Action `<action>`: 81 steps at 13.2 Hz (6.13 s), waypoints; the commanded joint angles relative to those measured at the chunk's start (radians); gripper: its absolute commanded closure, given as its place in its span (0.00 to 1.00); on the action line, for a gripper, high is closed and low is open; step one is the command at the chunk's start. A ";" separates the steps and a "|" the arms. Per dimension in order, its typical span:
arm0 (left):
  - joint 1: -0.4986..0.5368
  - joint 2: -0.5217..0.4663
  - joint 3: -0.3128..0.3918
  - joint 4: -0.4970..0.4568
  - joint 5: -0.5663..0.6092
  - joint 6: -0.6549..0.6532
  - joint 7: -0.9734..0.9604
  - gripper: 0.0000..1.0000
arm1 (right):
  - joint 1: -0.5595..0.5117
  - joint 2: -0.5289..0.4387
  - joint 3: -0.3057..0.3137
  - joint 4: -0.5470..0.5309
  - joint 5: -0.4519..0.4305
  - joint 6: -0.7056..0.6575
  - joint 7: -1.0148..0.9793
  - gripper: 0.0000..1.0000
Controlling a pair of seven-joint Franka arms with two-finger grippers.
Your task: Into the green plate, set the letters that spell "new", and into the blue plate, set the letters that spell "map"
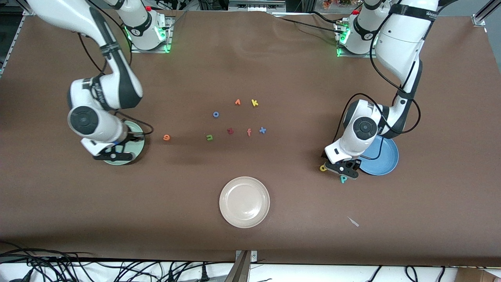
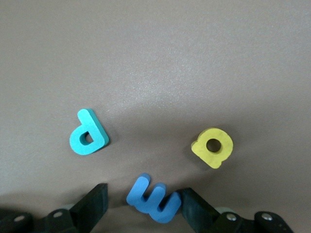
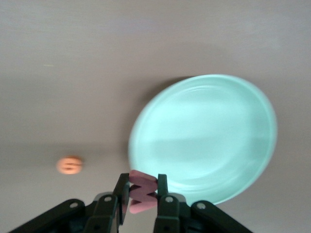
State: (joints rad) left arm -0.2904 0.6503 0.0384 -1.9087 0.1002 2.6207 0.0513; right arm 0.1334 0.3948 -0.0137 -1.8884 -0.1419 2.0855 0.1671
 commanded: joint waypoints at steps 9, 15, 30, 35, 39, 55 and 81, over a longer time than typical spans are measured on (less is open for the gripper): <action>-0.004 0.003 0.011 -0.006 0.022 -0.002 0.002 0.61 | -0.037 0.067 -0.032 0.074 0.145 0.027 -0.111 0.00; -0.009 -0.092 0.025 -0.003 0.027 -0.091 0.007 0.61 | -0.018 0.058 0.069 0.054 0.156 0.031 0.193 0.00; 0.149 -0.202 0.023 -0.072 0.021 -0.206 0.160 0.11 | 0.008 0.027 0.155 -0.351 0.131 0.622 0.322 0.03; 0.103 -0.122 0.023 0.078 -0.092 -0.168 0.150 0.16 | -0.003 0.052 0.150 -0.342 0.108 0.622 0.315 0.14; 0.050 -0.023 0.023 0.145 -0.165 -0.098 0.091 0.16 | -0.003 0.053 0.150 -0.337 0.110 0.622 0.316 0.33; 0.017 0.080 0.037 0.139 -0.152 0.022 0.113 0.79 | -0.006 0.052 0.112 -0.028 0.105 0.104 0.283 0.80; -0.024 -0.123 -0.012 -0.006 -0.352 -0.058 0.143 0.21 | 0.201 0.134 0.204 0.068 0.100 0.183 0.578 0.00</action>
State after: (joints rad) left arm -0.2951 0.4443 0.0079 -1.9703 -0.2191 2.5115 0.1941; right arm 0.3152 0.5093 0.1923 -1.8178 -0.0296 2.2228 0.7281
